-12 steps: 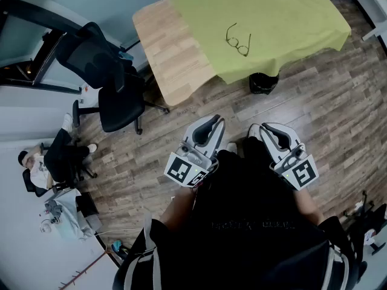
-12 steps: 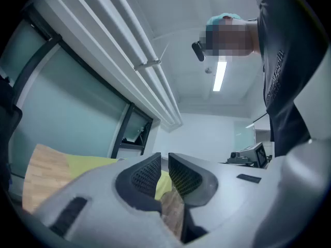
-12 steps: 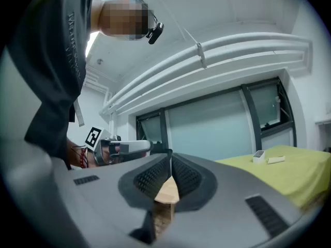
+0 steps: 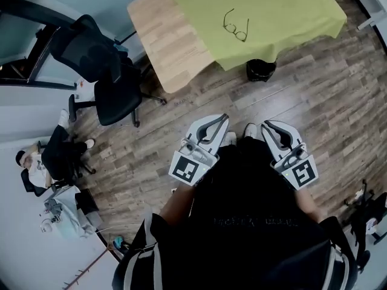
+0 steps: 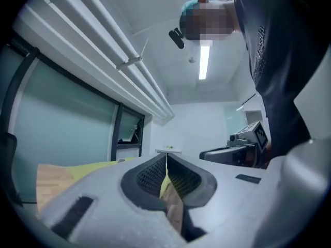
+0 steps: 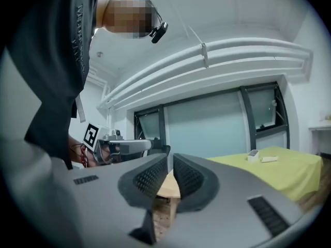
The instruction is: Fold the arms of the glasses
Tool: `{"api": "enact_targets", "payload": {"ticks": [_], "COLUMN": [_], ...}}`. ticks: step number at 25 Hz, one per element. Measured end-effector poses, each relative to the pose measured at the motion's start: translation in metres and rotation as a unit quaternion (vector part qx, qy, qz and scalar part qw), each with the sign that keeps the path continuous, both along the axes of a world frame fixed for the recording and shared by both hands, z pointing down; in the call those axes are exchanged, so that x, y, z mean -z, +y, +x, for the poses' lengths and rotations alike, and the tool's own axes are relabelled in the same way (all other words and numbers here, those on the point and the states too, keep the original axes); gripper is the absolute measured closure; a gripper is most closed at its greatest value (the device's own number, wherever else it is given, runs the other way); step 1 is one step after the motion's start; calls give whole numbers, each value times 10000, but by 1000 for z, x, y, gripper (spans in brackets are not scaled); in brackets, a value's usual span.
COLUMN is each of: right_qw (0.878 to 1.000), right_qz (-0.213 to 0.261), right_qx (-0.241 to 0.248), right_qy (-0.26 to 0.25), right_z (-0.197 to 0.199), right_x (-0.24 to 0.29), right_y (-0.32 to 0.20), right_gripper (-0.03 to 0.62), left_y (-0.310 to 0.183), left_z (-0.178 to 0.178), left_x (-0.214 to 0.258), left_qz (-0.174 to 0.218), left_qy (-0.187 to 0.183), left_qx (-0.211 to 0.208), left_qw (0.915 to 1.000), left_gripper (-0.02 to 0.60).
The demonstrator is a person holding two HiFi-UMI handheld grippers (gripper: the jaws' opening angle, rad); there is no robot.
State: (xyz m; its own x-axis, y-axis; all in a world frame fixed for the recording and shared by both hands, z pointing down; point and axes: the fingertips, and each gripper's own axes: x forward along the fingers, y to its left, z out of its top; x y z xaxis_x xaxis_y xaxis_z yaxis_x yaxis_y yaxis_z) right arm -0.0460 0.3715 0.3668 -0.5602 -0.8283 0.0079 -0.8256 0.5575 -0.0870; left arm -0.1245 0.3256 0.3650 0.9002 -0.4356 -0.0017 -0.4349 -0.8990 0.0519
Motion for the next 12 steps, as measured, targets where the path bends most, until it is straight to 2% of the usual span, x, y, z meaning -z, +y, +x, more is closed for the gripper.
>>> {"api": "enact_targets", "payload": {"ticks": [4, 8, 10, 12], "right_qw": [10000, 9994, 9978, 9970], "right_qz": [33, -34, -123, -93], "right_qx": [-13, 128, 337, 516], "right_qy": [-81, -314, -554, -573], "right_z": [18, 39, 49, 59], "right_x": [-1, -8, -14, -21], "right_y": [-13, -19, -18, -20], "right_gripper": [562, 560, 562, 562], "left_y": [-18, -31, -34, -36], "left_z": [4, 11, 16, 25], "left_x": [3, 5, 7, 6], "left_qz": [-140, 101, 232, 311], "left_qy": [-34, -176, -199, -213], "left_qx": [403, 676, 808, 879], "left_qw": [9991, 9975, 9963, 9954], "left_gripper": [558, 558, 558, 558]}}
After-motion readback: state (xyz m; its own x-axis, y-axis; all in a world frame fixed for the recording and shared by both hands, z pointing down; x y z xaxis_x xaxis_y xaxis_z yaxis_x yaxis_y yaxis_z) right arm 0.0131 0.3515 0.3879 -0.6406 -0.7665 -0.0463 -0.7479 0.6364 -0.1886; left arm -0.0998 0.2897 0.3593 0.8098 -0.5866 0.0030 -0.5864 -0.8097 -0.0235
